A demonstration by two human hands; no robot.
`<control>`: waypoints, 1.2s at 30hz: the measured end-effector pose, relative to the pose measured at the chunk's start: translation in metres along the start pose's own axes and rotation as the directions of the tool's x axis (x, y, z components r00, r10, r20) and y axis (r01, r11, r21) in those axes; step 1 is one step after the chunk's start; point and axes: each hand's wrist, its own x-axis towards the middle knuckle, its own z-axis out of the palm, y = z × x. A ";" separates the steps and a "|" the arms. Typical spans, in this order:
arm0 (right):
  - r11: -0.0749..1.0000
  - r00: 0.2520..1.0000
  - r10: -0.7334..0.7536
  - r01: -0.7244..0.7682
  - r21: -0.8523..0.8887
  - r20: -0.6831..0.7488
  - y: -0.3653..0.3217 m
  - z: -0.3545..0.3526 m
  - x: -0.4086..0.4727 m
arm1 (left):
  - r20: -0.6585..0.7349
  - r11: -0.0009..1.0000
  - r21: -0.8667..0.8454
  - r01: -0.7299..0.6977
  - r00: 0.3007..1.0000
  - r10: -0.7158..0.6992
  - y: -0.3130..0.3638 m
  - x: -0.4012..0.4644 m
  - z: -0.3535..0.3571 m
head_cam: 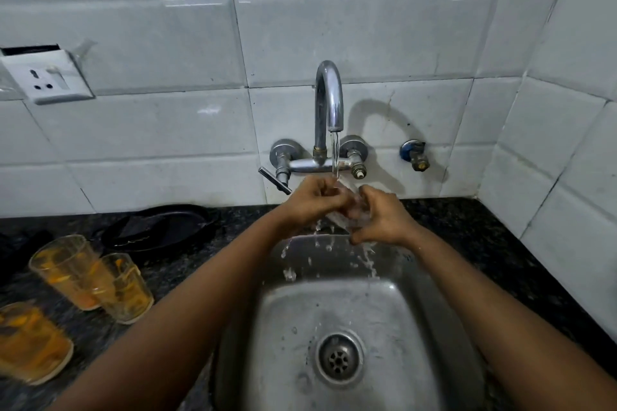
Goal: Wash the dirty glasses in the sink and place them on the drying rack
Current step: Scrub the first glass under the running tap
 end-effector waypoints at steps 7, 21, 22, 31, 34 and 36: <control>0.883 0.965 -0.261 0.227 -0.412 -0.030 -0.001 0.002 0.002 | 0.309 0.057 0.951 -0.304 0.935 -0.175 -0.008 -0.007 0.004; 0.620 0.966 -0.138 -0.087 -0.780 -0.218 -0.026 0.001 -0.011 | -0.182 0.777 -0.585 0.234 0.895 -0.407 -0.015 -0.002 0.021; 0.575 0.954 -0.193 -0.079 -0.815 -0.229 -0.032 0.006 -0.014 | -0.274 0.743 -0.631 0.223 0.832 -0.482 -0.016 0.003 0.027; 0.867 0.991 -0.104 0.048 -0.496 -0.086 -0.029 0.021 -0.021 | -0.601 0.914 -0.401 0.053 0.738 -0.306 -0.015 0.015 0.035; 0.916 0.971 0.077 -0.159 0.368 0.225 -0.022 0.000 -0.019 | -0.573 0.904 -0.427 -0.023 0.781 -0.250 -0.015 0.009 0.031; 0.713 0.924 0.054 -0.301 0.634 0.378 -0.017 -0.001 -0.023 | -0.509 0.868 -0.490 -0.083 0.836 -0.207 -0.012 0.004 0.029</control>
